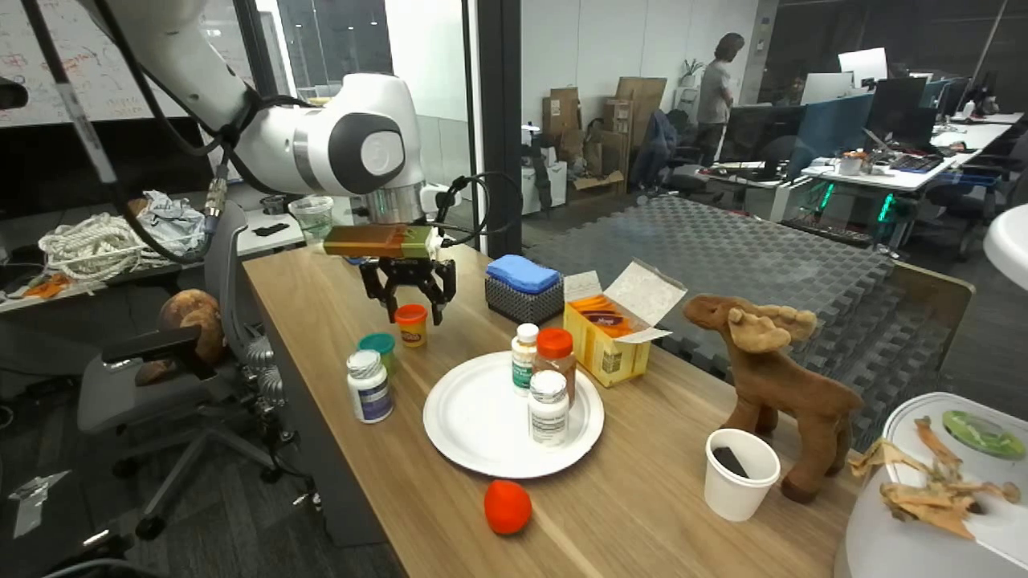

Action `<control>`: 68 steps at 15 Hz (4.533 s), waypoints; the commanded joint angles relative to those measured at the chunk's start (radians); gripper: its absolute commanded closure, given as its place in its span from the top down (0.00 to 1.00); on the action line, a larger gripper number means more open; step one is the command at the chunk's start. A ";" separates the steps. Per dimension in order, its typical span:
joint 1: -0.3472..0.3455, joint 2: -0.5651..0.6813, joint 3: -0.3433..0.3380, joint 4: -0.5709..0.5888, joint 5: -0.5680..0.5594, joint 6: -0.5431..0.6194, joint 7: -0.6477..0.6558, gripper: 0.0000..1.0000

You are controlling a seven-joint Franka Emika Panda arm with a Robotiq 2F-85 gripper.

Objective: Put the objects on the table on to the plate.

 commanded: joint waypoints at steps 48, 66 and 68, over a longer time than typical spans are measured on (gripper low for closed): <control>-0.125 -0.130 -0.091 -0.144 -0.132 0.069 -0.136 0.29; -0.142 -0.294 -0.023 -0.153 0.021 -0.133 -0.208 1.00; -0.125 -0.335 -0.020 -0.142 0.058 -0.239 -0.159 1.00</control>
